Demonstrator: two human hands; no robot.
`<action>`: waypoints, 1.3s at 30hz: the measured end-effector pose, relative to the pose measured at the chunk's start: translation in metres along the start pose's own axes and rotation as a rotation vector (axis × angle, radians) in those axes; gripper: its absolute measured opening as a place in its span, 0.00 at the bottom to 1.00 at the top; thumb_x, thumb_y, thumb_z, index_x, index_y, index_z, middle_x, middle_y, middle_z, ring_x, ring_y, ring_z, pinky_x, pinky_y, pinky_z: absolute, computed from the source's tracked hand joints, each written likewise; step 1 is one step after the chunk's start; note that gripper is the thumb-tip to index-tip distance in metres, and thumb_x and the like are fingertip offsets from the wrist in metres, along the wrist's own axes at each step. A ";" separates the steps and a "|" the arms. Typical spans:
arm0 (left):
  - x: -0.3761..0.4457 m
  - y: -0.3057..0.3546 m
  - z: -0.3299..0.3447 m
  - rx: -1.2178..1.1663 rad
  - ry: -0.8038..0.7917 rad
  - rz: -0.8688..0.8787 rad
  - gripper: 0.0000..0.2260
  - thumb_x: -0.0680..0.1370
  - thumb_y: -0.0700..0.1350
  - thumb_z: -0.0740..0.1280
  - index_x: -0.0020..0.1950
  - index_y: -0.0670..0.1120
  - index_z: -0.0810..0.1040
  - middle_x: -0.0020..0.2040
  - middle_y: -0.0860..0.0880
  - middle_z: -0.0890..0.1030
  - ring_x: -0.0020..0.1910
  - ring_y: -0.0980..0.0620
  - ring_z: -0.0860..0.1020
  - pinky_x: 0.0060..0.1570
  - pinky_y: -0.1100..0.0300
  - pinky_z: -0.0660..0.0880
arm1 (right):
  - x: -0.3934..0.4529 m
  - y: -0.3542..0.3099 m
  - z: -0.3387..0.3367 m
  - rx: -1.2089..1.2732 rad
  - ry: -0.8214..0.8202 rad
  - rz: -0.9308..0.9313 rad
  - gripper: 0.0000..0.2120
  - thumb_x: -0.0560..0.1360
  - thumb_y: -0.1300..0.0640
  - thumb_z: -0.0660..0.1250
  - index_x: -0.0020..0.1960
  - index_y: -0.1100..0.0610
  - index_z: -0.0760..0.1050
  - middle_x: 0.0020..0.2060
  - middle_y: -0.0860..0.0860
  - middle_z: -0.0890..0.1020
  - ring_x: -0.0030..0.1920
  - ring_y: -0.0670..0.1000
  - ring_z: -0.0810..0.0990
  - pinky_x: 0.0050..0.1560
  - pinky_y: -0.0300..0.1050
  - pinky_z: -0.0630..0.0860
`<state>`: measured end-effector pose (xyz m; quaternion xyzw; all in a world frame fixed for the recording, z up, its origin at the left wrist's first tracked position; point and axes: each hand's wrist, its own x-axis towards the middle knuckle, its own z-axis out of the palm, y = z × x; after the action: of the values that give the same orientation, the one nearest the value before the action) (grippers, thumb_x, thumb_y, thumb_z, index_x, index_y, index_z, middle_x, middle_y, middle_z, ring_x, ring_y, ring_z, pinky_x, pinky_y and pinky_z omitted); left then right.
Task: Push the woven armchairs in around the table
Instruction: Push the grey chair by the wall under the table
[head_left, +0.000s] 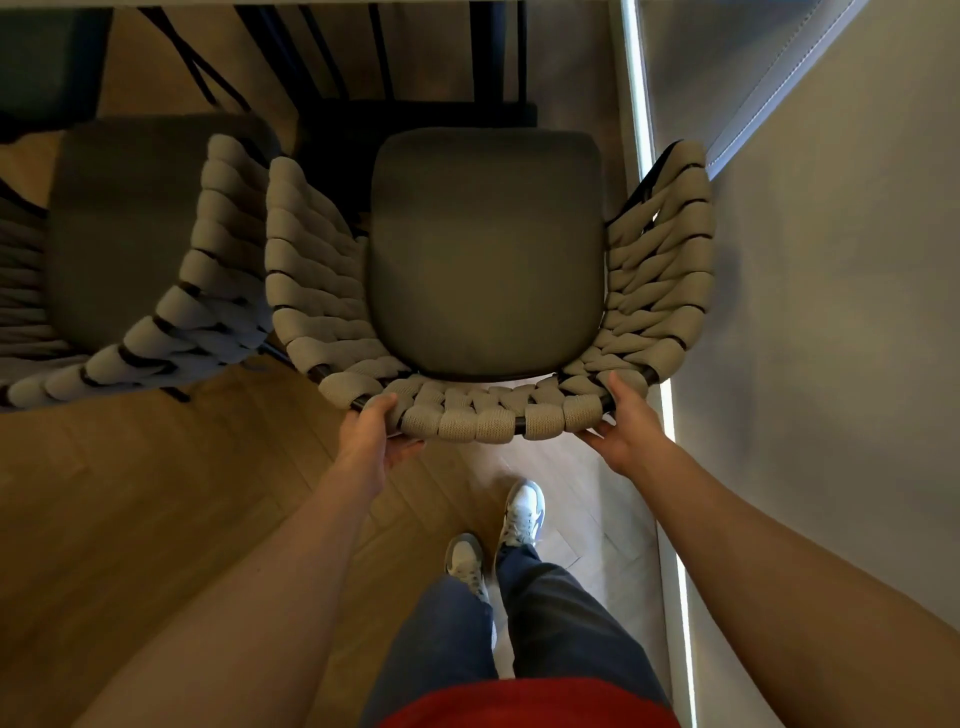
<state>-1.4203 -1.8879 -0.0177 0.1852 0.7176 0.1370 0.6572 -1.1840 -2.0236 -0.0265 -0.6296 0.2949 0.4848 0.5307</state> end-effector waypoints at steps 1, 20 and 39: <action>0.002 0.004 0.003 0.000 0.004 -0.004 0.17 0.80 0.46 0.66 0.68 0.44 0.70 0.59 0.39 0.79 0.54 0.39 0.82 0.42 0.48 0.81 | 0.001 -0.006 0.003 0.002 -0.007 0.006 0.30 0.80 0.49 0.64 0.78 0.52 0.56 0.72 0.56 0.69 0.66 0.61 0.74 0.59 0.61 0.75; 0.043 0.081 -0.008 0.131 0.064 0.022 0.28 0.76 0.61 0.68 0.69 0.45 0.69 0.62 0.43 0.79 0.58 0.40 0.79 0.55 0.41 0.77 | 0.018 -0.041 0.036 0.044 0.079 -0.060 0.28 0.77 0.48 0.68 0.73 0.53 0.64 0.58 0.53 0.73 0.58 0.58 0.74 0.59 0.60 0.75; 0.058 0.113 0.014 0.400 0.132 0.132 0.24 0.80 0.39 0.66 0.74 0.44 0.63 0.67 0.38 0.73 0.58 0.36 0.76 0.41 0.44 0.76 | 0.037 -0.065 0.010 -0.045 0.206 -0.093 0.27 0.73 0.65 0.70 0.70 0.57 0.66 0.60 0.59 0.78 0.51 0.59 0.79 0.39 0.54 0.77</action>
<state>-1.4006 -1.7617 -0.0217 0.3489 0.7585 0.0465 0.5485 -1.1161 -1.9914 -0.0356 -0.7009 0.3075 0.3988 0.5051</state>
